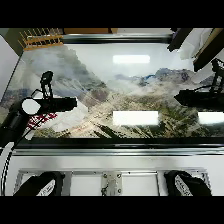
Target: Fold the clothes and pants, and hang the long-sleeved shirts on hangers.
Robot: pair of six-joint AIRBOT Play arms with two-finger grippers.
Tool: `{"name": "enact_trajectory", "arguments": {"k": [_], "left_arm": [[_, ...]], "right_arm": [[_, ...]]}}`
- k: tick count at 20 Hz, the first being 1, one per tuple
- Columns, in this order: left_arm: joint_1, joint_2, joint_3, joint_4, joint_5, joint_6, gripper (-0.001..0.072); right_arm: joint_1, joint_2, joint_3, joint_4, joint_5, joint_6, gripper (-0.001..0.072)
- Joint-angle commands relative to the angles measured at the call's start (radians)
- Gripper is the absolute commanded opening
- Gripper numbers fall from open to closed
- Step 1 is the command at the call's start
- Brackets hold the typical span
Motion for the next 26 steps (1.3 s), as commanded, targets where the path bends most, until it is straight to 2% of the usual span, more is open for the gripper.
{"name": "enact_trajectory", "arguments": {"k": [1,11,13,14,15,16,20,26], "left_arm": [[0.0,0.001,0.0,0.0,0.0,0.0,0.0005],[-0.001,0.001,0.0,0.0,0.001,0.0,0.0005],[0.004,0.002,0.0,0.018,0.044,0.004,0.001],[0.02,0.002,0.012,0.055,0.06,0.025,0.029],[0.043,0.001,0.032,0.109,0.062,0.031,0.0697],[0.077,0.001,0.057,0.178,0.054,0.028,0.072],[0.224,-0.058,0.124,0.497,-0.023,-0.004,0.072],[0.344,-0.345,0.08,0.534,-0.019,-0.003,0.072]], "right_arm": [[0.001,0.0,0.0,0.0,0.0,0.0,0.0012],[0.001,0.0,0.0,0.0,0.0,0.0,0.0012],[0.001,-0.001,0.0,0.0,0.0,0.0,0.0012],[0.001,-0.001,0.0,0.0,0.0,0.0,0.0012],[0.001,0.0,0.0,0.0,0.0,0.0,0.0012],[0.001,-0.001,0.0,0.0,0.0,0.0,0.0013],[0.001,-0.001,0.0,0.0,0.0,0.0,0.0012],[0.001,-0.001,0.0,0.0,0.0,0.0,0.0012]]}}
